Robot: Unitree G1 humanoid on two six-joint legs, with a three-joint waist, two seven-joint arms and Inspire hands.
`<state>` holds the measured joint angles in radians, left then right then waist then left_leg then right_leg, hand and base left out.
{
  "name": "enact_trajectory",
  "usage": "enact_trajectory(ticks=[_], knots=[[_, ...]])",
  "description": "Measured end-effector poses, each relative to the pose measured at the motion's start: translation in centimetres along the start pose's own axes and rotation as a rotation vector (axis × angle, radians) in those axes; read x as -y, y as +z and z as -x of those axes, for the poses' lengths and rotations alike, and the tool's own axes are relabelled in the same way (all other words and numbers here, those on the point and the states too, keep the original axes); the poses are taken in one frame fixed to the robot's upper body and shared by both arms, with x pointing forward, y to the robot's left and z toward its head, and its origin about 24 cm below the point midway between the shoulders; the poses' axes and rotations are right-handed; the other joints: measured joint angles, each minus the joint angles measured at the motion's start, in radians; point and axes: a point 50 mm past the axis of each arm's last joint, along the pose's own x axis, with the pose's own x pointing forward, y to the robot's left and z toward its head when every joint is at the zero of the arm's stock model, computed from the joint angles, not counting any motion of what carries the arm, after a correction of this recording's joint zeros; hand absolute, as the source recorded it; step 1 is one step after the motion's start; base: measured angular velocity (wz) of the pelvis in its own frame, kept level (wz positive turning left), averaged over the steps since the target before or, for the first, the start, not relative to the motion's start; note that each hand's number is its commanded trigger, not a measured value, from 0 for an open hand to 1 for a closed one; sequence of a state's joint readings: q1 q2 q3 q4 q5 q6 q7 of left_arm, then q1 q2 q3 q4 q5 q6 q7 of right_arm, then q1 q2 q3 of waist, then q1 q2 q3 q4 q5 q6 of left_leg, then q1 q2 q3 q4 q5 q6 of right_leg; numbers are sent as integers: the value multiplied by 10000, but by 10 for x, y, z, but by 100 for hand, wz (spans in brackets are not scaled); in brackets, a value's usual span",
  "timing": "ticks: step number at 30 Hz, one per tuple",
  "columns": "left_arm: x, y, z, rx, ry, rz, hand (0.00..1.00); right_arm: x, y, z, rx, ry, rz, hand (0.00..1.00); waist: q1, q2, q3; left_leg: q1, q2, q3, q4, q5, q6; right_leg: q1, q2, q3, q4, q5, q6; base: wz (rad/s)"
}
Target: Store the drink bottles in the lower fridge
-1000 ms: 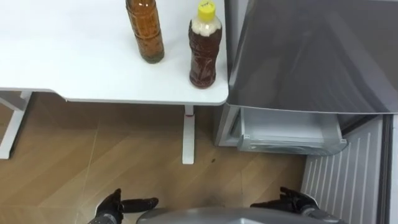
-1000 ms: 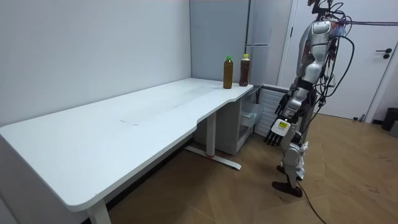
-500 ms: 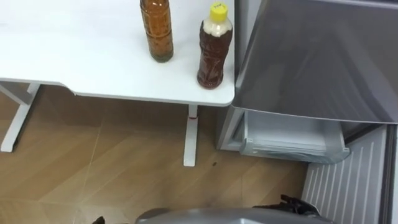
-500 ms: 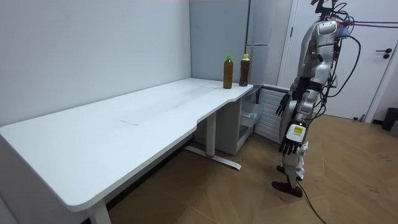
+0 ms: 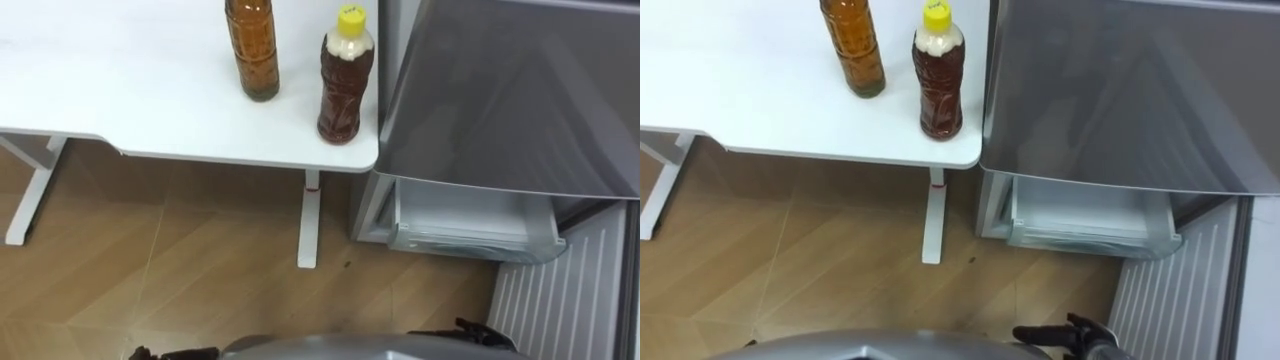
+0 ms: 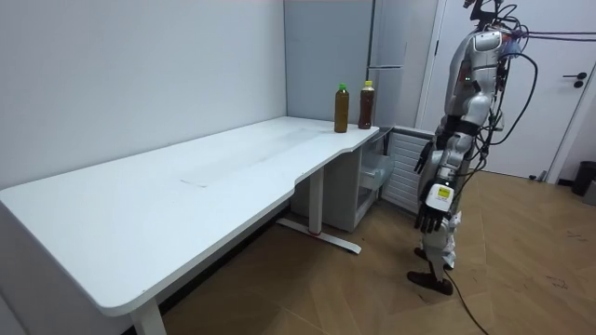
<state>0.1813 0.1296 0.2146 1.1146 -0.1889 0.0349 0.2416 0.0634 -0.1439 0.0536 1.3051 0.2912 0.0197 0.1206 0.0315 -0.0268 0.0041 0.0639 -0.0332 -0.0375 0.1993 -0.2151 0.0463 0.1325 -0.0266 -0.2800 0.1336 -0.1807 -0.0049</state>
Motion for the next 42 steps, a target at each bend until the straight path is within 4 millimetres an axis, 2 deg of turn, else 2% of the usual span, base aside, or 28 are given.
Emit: enact_trajectory(ticks=[7,16,25,27,30,31,33,36,40,42], knots=[[-8,25,0,908,1173,1809,0,4,-1,1,75,-112,-145,0,24,102,12,65,12,7,-53,-31,2,36,15,48,29,-2,3,-2],[-21,61,10,2706,2849,3571,0,6,-4,2,383,-216,-337,0,40,54,-25,199,-8,10,-114,-29,5,127,0,52,24,-9,15,0],[-38,120,38,5098,3860,6499,0,9,-2,3,497,-349,-242,0,99,98,-59,199,7,34,-103,-30,5,84,15,105,74,-6,11,-1],[-42,141,54,6192,3916,7250,0,11,-2,3,551,-426,-219,0,243,142,-58,185,4,32,-119,-30,7,35,14,165,135,-6,12,-4],[-46,165,78,7547,3754,8012,0,12,-6,3,462,-467,-274,0,260,154,-60,187,-7,-12,-106,-30,9,47,4,149,159,-6,12,3],[-47,169,82,7798,3711,8141,0,12,-7,4,446,-476,-282,0,275,154,-60,187,-7,-12,-99,-30,9,49,5,152,160,-6,12,0],[-51,186,105,9251,3792,8039,0,13,-6,4,492,-530,-310,0,295,156,-58,175,-12,-36,-96,-30,9,52,6,128,159,-6,12,2],[-56,203,134,10962,3679,8018,0,13,-7,4,519,-599,-284,0,294,155,-57,179,-80,-73,-99,-29,10,79,-4,37,136,-7,12,5],[-58,218,163,12641,3436,7830,0,13,-8,4,535,-637,-325,0,289,155,-50,165,-105,-142,-87,-28,11,107,-12,31,81,-6,14,4],[-58,227,187,13978,3188,7614,0,13,-8,4,538,-561,-348,0,196,149,-48,113,-134,-251,-20,-30,14,133,-21,-57,34,-2,19,13]])
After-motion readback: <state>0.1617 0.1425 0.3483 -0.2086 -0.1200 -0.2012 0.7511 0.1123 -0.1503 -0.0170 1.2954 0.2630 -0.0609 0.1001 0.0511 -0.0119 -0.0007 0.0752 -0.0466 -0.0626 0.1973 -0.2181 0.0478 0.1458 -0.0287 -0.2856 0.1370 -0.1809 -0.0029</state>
